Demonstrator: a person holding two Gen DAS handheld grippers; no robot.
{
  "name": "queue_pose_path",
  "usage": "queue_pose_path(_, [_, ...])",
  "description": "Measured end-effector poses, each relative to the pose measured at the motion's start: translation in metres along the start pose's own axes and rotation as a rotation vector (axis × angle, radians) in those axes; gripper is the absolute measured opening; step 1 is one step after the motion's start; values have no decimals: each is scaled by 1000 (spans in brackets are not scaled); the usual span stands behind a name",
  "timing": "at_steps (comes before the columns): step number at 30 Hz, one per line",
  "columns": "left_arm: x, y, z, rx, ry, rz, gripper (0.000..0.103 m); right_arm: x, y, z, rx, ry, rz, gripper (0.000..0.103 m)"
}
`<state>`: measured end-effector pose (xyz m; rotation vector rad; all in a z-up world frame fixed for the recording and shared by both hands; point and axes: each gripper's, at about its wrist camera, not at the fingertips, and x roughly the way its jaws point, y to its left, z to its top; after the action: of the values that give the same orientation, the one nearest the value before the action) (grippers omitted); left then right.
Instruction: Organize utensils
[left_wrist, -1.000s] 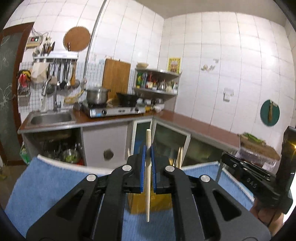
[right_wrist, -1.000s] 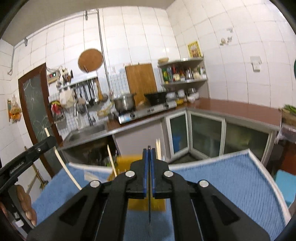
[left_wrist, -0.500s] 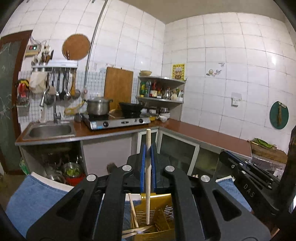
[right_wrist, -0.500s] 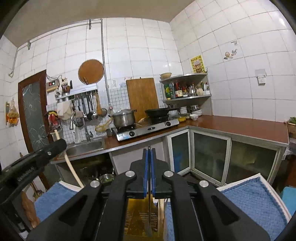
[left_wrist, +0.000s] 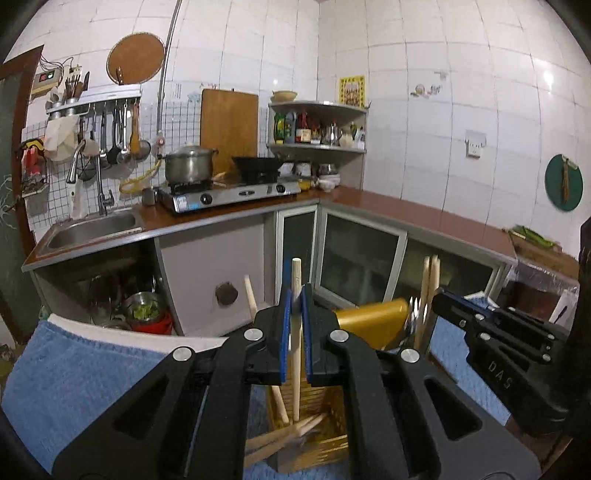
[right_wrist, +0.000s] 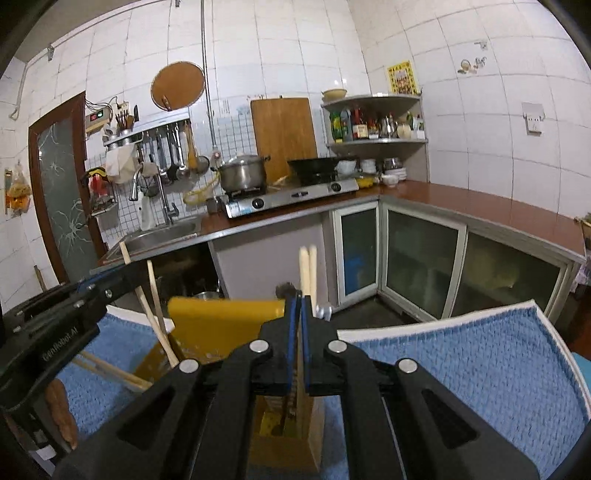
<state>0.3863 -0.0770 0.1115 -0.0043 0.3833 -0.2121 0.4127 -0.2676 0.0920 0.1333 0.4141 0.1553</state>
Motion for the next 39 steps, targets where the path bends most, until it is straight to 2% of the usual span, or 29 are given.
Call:
queue_pose_path(8, [-2, 1, -12, 15, -15, 16, 5, 11, 4, -25, -14, 39, 10, 4])
queue_pose_path(10, [-2, 4, -12, 4, -13, 15, 5, 10, 6, -29, -25, 26, 2, 4])
queue_pose_path(17, [-6, 12, -9, -30, 5, -3, 5, 5, 1, -28, -3, 15, 18, 5])
queue_pose_path(22, [-28, 14, 1, -57, -2, -21, 6, -18, 0, -18, 8, -8, 16, 5])
queue_pose_path(24, [-44, 13, 4, -48, -12, -17, 13, -31, 2, -14, 2, -11, 8, 5])
queue_pose_path(25, [-50, 12, 5, -43, -17, -13, 28, -36, 3, -13, -1, -12, 6, 5])
queue_pose_path(26, [-58, 12, 6, -38, -25, -6, 47, -43, 4, -11, -7, -15, 2, 8])
queue_pose_path(27, [-71, 13, 6, -33, -46, 7, 54, -54, 6, -10, -17, -24, -6, 14])
queue_pose_path(29, [-91, 15, 4, -25, -75, 31, 67, -72, 9, -9, -24, -51, -17, 52])
queue_pose_path(33, [-131, 21, -10, -11, -84, 80, 85, -108, 15, -11, -38, -86, -33, 53])
queue_pose_path(34, [-139, 23, -15, -17, -89, 92, 94, -121, 17, -15, -44, -95, -38, 54])
queue_pose_path(35, [-149, 25, -21, -25, -96, 103, 98, -129, 20, -18, -51, -98, -46, 59])
queue_pose_path(39, [-179, 29, -46, -35, -86, 122, 98, -161, 34, -36, -87, -115, -62, 76])
